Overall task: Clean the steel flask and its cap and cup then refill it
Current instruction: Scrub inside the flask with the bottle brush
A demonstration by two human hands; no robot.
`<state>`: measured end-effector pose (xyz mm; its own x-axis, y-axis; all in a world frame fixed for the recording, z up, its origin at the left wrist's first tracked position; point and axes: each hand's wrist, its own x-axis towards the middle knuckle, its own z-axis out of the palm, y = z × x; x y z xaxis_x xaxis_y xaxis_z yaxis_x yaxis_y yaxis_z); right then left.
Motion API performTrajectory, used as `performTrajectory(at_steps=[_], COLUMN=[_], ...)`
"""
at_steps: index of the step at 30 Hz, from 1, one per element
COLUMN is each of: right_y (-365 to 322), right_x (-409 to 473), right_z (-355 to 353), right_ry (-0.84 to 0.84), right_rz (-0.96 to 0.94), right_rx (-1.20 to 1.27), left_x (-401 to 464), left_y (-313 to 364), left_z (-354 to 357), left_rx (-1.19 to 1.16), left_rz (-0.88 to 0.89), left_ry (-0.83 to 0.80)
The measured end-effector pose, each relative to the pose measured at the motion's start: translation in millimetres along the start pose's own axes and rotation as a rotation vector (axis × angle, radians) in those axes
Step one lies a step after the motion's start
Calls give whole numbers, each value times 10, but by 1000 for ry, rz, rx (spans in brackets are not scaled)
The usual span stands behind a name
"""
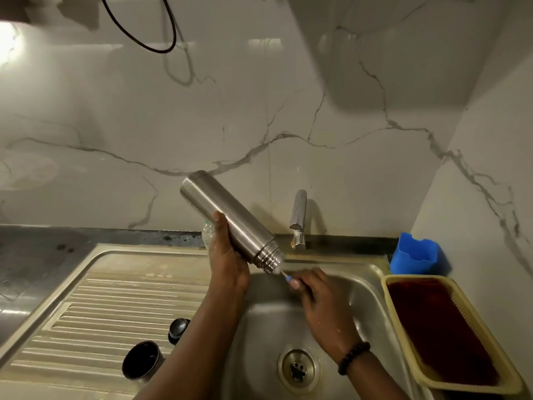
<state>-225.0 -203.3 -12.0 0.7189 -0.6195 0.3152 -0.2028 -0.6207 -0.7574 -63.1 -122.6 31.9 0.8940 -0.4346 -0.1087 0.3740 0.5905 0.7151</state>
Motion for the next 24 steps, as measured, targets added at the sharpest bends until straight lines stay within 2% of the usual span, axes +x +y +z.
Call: performTrajectory(at_steps=[3, 7, 11, 14, 17, 20, 24], right_y=[50, -131, 95, 155, -3, -99, 38], right_x=[-71, -58, -145, -129, -59, -7, -64], right_z=[-112, 19, -197, -159, 37, 72, -72], right_ry=[-62, -33, -142, -22, 70, -13, -99], right_rz=[157, 88, 172, 134, 103, 162, 165], right_rx=[56, 72, 174, 72, 13, 80, 163], left_x=[18, -148, -30, -17, -127, -184, -41], left_y=[8, -133, -26, -48, -168, -226, -71], left_z=[-97, 46, -6, -16, 61, 115, 74], left_rx=[-19, -14, -7, -7, -24, 26, 81], left_rz=[-29, -147, -98, -41, -71, -112, -44], left_ry=[40, -21, -17, -38, -45, -102, -103])
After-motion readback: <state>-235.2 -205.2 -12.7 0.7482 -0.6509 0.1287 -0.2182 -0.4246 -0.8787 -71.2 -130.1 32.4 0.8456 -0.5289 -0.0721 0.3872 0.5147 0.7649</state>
